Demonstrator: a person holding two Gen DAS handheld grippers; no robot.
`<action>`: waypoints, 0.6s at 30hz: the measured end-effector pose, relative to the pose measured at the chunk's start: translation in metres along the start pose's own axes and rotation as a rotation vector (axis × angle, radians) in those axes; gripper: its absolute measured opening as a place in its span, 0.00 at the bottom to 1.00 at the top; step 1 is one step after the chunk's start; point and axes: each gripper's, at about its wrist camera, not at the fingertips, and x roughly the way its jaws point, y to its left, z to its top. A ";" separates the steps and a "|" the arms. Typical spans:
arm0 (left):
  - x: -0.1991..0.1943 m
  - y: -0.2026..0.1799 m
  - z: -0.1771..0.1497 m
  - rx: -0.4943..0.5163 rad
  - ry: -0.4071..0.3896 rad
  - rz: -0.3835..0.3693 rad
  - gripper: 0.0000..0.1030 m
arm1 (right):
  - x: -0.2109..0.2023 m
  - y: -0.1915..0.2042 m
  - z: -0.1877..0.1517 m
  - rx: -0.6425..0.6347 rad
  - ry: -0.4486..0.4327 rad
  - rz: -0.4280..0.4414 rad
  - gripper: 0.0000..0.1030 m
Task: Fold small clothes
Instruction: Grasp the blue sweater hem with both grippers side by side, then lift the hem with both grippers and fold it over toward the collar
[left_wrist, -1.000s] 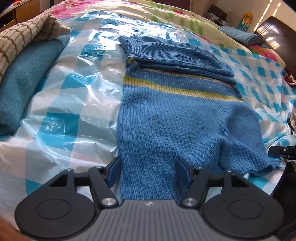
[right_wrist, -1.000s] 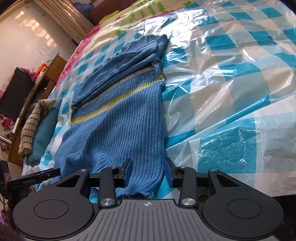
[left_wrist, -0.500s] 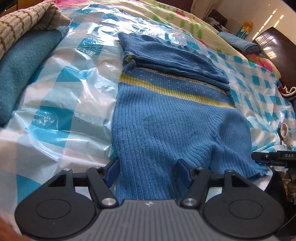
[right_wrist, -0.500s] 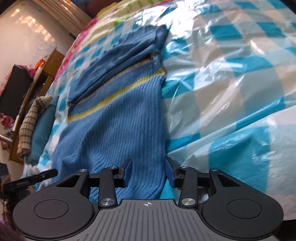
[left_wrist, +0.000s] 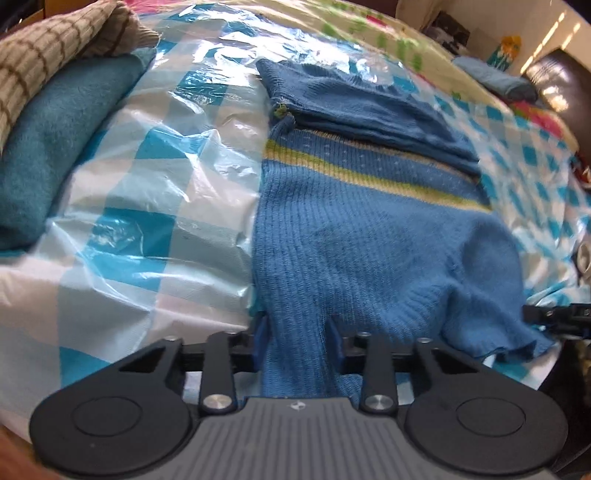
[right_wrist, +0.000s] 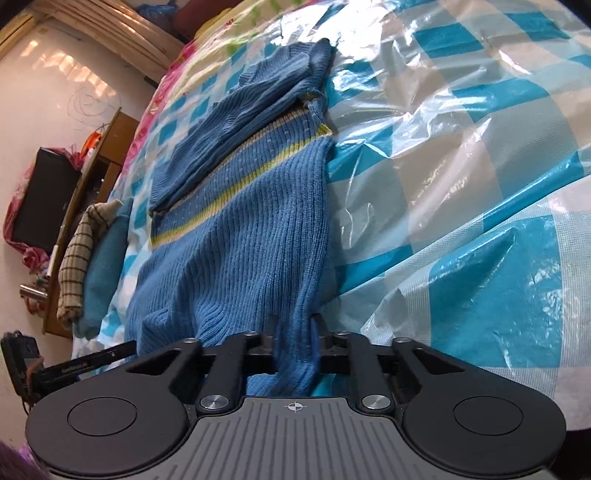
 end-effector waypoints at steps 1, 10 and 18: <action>0.000 -0.003 0.001 0.013 0.007 0.015 0.30 | -0.001 0.003 -0.001 -0.015 -0.005 -0.003 0.10; 0.001 -0.005 0.002 -0.047 0.007 -0.142 0.14 | -0.013 0.021 0.003 -0.022 -0.081 0.126 0.07; -0.008 -0.006 0.041 -0.104 -0.072 -0.296 0.14 | -0.029 0.028 0.034 0.089 -0.182 0.306 0.07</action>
